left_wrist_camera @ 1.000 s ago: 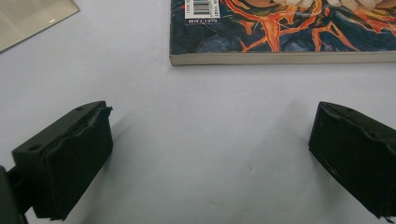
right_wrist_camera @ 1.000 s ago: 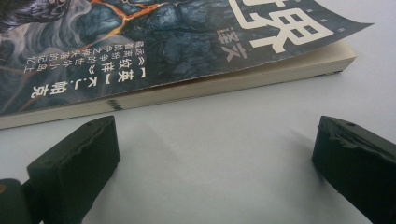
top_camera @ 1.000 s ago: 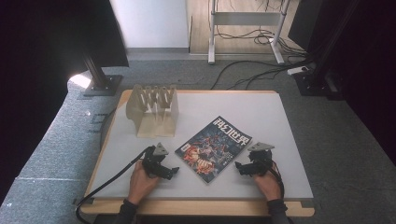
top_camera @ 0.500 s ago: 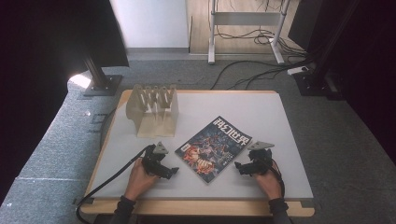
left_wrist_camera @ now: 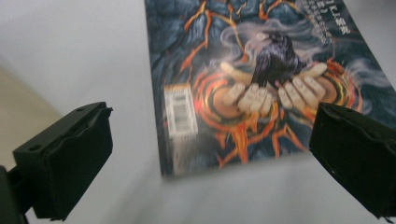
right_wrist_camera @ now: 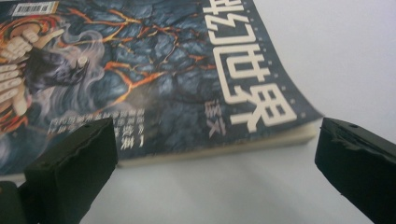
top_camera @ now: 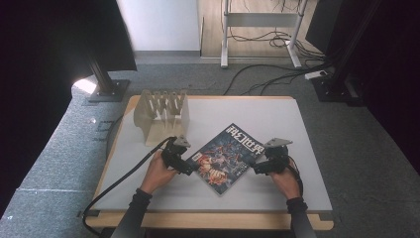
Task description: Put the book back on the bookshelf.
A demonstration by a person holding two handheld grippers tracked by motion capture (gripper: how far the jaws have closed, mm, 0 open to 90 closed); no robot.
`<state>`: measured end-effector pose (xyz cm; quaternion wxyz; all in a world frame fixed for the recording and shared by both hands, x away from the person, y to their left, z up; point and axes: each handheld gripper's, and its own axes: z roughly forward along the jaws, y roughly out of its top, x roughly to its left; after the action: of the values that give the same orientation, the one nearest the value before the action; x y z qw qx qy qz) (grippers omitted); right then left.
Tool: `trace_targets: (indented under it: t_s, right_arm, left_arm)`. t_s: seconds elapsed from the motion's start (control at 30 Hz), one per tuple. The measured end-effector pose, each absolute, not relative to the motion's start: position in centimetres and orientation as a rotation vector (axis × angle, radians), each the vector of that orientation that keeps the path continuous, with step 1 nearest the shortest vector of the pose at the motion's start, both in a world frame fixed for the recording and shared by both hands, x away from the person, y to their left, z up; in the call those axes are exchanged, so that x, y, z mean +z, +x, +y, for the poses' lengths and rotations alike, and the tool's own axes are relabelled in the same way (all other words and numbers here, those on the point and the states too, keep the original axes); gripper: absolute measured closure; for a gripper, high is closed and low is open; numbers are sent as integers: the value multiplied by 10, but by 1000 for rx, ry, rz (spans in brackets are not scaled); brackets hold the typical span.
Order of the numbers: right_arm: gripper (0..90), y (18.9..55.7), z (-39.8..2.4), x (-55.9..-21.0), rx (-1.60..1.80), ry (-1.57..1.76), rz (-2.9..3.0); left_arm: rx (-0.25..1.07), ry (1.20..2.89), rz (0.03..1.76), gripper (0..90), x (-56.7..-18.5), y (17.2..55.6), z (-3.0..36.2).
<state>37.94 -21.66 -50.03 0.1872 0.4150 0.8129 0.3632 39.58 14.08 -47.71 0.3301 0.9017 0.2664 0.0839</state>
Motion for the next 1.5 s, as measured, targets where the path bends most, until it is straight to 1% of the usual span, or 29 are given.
trace_targets:
  t_s: [0.03, 0.13, 0.2, 0.37, 0.4, 0.5, 0.6, 0.7, 0.77, 0.83, 1.03, 1.13, 1.17, 1.2, 1.23, 1.4, 1.5]
  right_arm:
    - [0, 383, -216, -500, 1023, 1169, 2289]
    - [0, 390, -215, -501, 1028, 1165, 2295]
    - [0, 402, -213, -503, 1011, 1156, 2312]
    - [0, 420, -209, -509, 1001, 1160, 2336]
    - [0, 429, -208, -513, 993, 1165, 2349]
    - [0, 439, -207, -521, 988, 1167, 2376]
    - [0, 444, -207, -526, 992, 1165, 2393]
    - [0, 448, -209, -529, 1040, 1190, 2406]
    - [3, 448, -210, -530, 1066, 1190, 2423]
    - [20, 445, -210, -530, 1074, 1178, 2428]
    - [21, 435, -209, -530, 1074, 1179, 2426]
    - [21, 425, -207, -530, 1074, 1167, 2433]
    - [17, 416, -205, -530, 1068, 1164, 2437]
    - [17, 416, -205, -530, 1068, 1164, 2437]
    - [16, 406, -203, -530, 1071, 1158, 2440]
    - [23, 393, -201, -530, 1071, 1143, 2445]
    - [37, 378, -210, -521, 1034, 1157, 2403]
  left_arm:
    - [219, 2362, 679, 0, -477, 401, 133]
    - [223, 2368, 671, 0, -479, 407, 125]
    - [234, 2381, 659, 0, -483, 415, 115]
    - [200, 2377, 668, 0, -494, 427, 106]
    - [195, 2382, 671, 0, -501, 430, 104]
    - [188, 2393, 675, 0, -508, 433, 102]
    - [168, 2407, 679, 0, -517, 435, 101]
    - [100, 2375, 681, 0, -521, 435, 101]
    - [96, 2367, 663, 0, -522, 433, 101]
    - [105, 2363, 669, 0, -522, 431, 101]
    - [109, 2351, 664, 0, -523, 421, 104]
    - [104, 2355, 657, 0, -523, 411, 107]
    - [105, 2356, 652, 0, -523, 408, 109]
    - [101, 2361, 651, 0, -523, 403, 110]
    - [101, 2356, 647, 0, -524, 395, 113]
    - [106, 2341, 646, 0, -525, 385, 117]
    - [110, 2342, 652, 0, -525, 381, 117]
